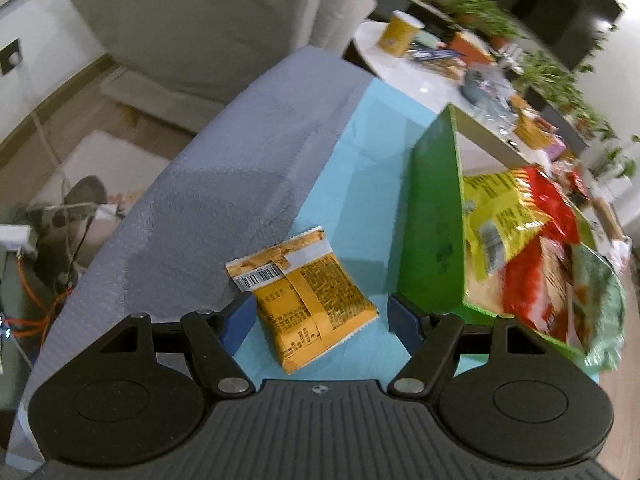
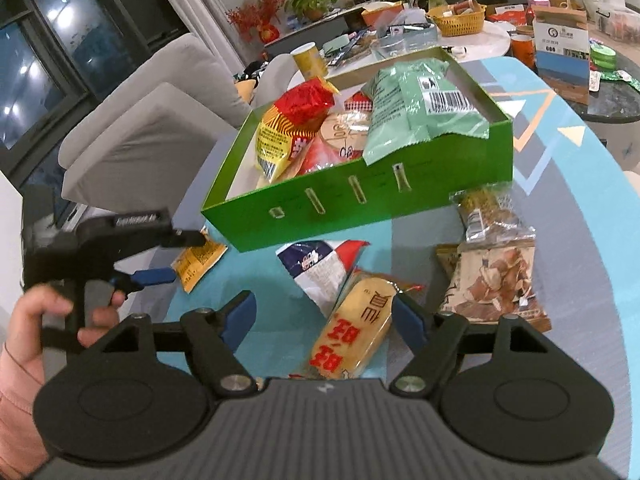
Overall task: Organize snacks
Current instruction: 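Move the left gripper toward the orange packet on the table, then grasp the orange packet with the left gripper while the right grasps the yellow bun pack, then lower the orange packet into the green box with the left gripper while the right lowers the bun pack in, then move the left gripper to the orange bread pack while the right moves to the brown nut bag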
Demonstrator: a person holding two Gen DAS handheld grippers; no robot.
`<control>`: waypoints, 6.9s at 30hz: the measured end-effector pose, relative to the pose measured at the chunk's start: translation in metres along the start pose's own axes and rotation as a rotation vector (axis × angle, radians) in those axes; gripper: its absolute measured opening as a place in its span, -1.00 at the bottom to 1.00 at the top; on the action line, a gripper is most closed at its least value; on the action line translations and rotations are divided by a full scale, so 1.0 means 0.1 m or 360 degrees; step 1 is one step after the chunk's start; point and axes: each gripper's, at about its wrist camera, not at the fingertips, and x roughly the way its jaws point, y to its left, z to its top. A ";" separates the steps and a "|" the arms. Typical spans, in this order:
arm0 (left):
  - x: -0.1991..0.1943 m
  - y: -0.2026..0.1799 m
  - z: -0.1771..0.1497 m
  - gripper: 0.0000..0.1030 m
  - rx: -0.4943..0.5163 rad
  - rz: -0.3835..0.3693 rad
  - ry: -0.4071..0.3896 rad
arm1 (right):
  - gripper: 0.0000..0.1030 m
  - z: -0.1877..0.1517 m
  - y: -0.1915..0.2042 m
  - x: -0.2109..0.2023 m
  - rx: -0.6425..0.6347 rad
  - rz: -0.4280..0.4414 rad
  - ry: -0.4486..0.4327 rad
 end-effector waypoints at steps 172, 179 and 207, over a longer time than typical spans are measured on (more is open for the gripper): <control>-0.50 -1.23 0.13 0.26 0.0860 -0.0217 -0.0469 | 0.32 1.19 -0.21 -0.15 0.0023 -0.0293 -0.0453; -0.72 -1.16 -0.12 0.32 0.0895 -0.0232 -0.0467 | 0.32 1.00 -0.17 -0.33 0.0009 -0.0297 -0.0459; -1.07 -0.64 -1.56 0.34 0.1320 -0.0454 -0.0078 | 0.32 0.18 -0.29 -0.52 0.0127 -0.0325 -0.0315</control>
